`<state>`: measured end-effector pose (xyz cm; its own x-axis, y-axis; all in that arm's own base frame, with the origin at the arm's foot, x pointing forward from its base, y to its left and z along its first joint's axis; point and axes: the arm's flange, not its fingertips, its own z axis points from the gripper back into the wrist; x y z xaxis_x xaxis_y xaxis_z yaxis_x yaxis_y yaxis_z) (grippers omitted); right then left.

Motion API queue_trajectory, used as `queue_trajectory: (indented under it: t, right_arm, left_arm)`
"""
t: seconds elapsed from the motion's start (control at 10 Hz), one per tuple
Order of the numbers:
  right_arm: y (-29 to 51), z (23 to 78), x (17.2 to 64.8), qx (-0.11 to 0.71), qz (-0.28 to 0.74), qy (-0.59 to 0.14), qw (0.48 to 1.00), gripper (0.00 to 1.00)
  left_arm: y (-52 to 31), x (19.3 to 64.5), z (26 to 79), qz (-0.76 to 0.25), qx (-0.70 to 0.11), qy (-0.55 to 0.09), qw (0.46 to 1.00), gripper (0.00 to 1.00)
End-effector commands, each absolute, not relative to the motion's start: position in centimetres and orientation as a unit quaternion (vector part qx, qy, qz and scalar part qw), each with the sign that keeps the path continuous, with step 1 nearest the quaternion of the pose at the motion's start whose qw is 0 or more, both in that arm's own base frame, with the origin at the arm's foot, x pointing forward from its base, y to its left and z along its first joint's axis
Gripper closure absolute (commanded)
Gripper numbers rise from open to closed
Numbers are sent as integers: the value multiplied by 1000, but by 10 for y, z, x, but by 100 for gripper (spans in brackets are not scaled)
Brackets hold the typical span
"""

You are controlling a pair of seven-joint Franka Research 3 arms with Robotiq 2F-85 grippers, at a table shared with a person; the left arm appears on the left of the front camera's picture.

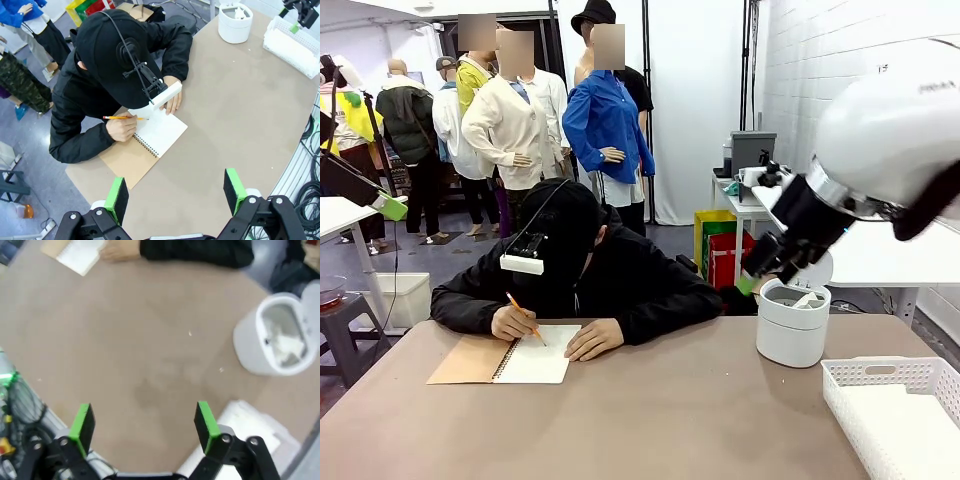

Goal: Sort the paper based on its condition.
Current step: If a person hands you a paper, place it in the Organizing basket , and if it's crumpled, put it in the Trash can.

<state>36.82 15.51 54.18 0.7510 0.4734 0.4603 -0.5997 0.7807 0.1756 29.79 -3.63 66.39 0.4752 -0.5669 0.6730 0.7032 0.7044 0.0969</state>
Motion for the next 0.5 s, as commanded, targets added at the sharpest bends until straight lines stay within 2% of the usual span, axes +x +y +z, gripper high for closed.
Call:
queue_trajectory:
  t: [0.0,0.4]
  right_arm:
    - [165,558,400,195,323,-223,899,0]
    - [210,604,407,182,368,-270,871,0]
  left_arm:
    - [-35,298,663,-370,-97,-354,853,0]
    - [-35,298,663,-370,-97,-354,853,0]
